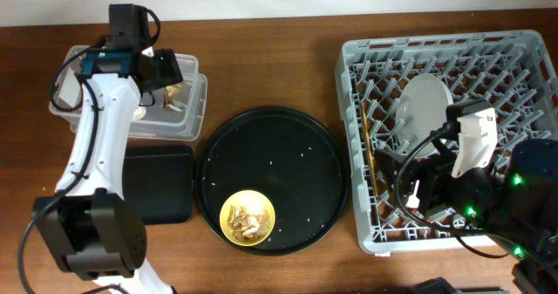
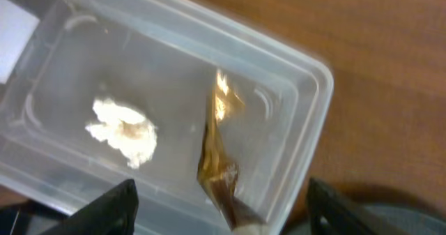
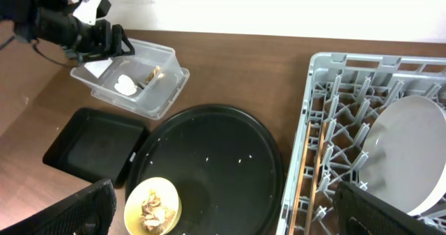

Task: Sort waste into correct bins and load items into the dishwasher rack
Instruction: 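Grasp the yellow bowl with the left gripper and tip scraps onto the black tray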

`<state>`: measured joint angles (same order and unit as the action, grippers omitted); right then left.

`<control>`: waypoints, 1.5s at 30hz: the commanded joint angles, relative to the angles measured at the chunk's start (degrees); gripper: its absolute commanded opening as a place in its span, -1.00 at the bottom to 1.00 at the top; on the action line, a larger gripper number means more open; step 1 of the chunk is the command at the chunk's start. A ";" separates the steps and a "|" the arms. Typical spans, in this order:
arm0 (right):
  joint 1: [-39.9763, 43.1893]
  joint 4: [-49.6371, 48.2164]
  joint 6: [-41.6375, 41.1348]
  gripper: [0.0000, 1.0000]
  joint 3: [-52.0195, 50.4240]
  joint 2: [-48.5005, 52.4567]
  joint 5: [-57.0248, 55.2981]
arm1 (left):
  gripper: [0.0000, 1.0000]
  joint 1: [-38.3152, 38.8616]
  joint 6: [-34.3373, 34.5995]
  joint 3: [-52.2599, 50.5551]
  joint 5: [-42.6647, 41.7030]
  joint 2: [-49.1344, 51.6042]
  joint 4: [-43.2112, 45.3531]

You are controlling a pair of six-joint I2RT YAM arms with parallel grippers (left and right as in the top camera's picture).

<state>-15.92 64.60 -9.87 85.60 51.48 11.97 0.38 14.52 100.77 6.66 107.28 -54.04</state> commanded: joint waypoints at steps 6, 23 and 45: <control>-0.24 -0.24 0.39 0.97 0.17 0.04 0.28 | 0.38 21.38 1.73 2.19 -0.98 -5.68 -26.12; -0.24 -0.24 0.39 0.96 0.17 0.04 0.28 | 0.04 52.72 18.49 -29.70 -0.37 -5.73 -12.63; -0.24 -0.24 0.39 0.96 0.17 0.04 0.28 | -0.99 -3.56 -11.85 -25.38 -39.65 -18.43 -8.44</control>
<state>-15.92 64.51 -9.85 85.60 51.59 11.97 6.07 12.75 76.42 -14.28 88.97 -64.58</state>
